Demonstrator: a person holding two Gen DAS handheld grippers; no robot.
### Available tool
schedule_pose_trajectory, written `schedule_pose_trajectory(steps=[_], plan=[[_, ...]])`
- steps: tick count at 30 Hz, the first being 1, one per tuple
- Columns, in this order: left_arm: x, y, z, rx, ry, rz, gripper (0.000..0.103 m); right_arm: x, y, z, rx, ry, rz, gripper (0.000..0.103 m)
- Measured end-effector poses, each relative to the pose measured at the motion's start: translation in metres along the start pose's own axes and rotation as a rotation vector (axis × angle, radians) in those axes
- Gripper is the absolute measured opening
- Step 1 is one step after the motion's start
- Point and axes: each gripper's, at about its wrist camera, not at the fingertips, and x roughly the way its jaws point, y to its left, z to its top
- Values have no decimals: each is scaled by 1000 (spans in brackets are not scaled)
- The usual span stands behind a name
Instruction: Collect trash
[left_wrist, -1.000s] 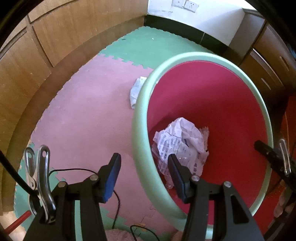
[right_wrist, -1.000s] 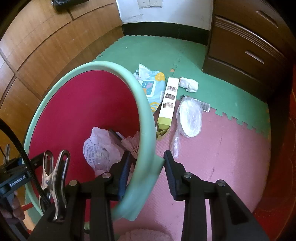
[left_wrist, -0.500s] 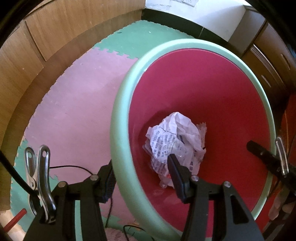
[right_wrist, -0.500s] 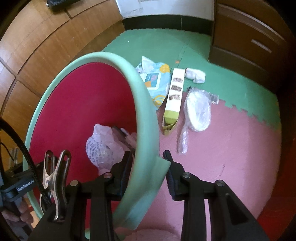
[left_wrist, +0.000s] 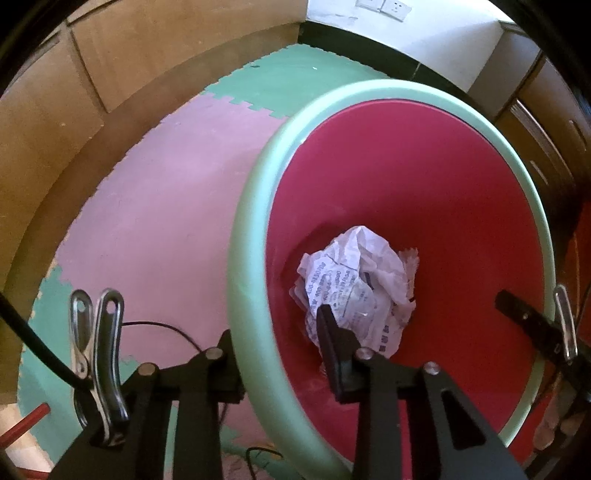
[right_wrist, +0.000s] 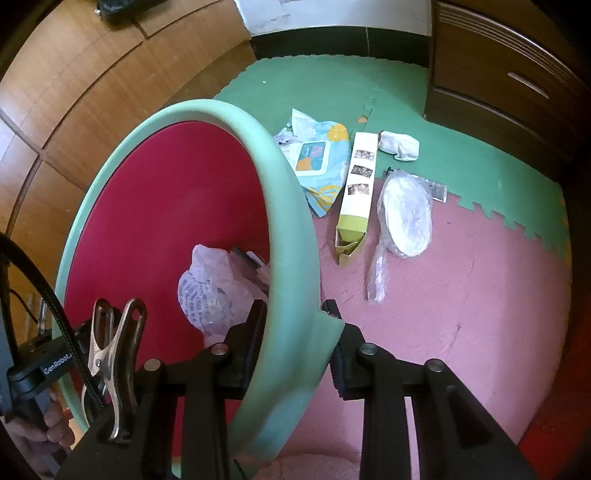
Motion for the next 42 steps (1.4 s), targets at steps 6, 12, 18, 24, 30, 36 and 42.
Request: schedule_pose_trajectory(steps=[6, 12, 18, 24, 30, 36, 42], plan=[[-17, 32, -4, -79, -21, 23, 32, 5, 22, -7, 17, 30, 30, 32], [-39, 78, -10, -148, -59, 58, 33, 10, 64, -6, -24, 46, 78, 32], [-51, 134, -9, -270, -90, 88, 33, 25, 118, 7, -105, 62, 131, 32], [-52, 194, -3, -384, -108, 122, 33, 50, 180, 25, -187, 65, 181, 32], [-44, 248, 9, -490, -119, 130, 33, 74, 234, 46, -258, 68, 226, 32], [-35, 284, 25, -576, -138, 132, 32, 101, 280, 71, -298, 77, 252, 32], [-22, 304, 36, -637, -147, 126, 32, 119, 310, 91, -342, 72, 248, 32]])
